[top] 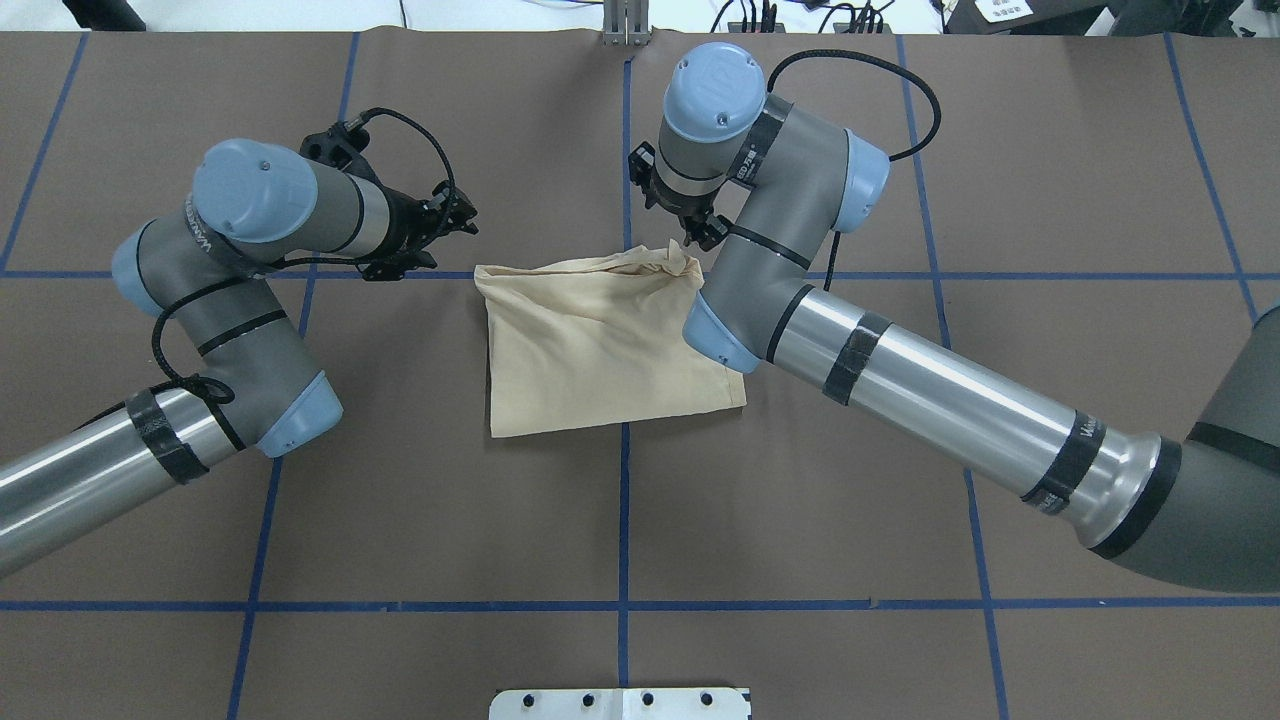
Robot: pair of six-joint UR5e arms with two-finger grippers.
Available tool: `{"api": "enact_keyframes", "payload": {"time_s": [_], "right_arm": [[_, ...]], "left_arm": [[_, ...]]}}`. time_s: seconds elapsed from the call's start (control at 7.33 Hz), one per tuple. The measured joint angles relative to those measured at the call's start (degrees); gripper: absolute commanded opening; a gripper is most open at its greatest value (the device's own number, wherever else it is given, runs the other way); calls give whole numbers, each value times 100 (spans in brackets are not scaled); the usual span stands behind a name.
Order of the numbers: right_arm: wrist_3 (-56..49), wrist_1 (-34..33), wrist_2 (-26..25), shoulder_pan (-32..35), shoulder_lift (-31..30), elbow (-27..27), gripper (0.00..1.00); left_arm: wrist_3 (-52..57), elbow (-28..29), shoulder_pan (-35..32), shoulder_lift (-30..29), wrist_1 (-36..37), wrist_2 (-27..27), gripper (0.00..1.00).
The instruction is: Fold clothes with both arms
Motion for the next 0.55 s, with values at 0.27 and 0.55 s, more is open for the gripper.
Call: {"api": "enact_keyframes", "payload": {"time_s": [0.27,0.55], "right_arm": [[-628,22,441,462,-6,-45,100],[-1610,-41,1202,1109,-383,133,100]], "left_arm": [[354,-27,-222,-6,-26,-39,74],[1567,-213,-612,128,7,-415,73]]}}
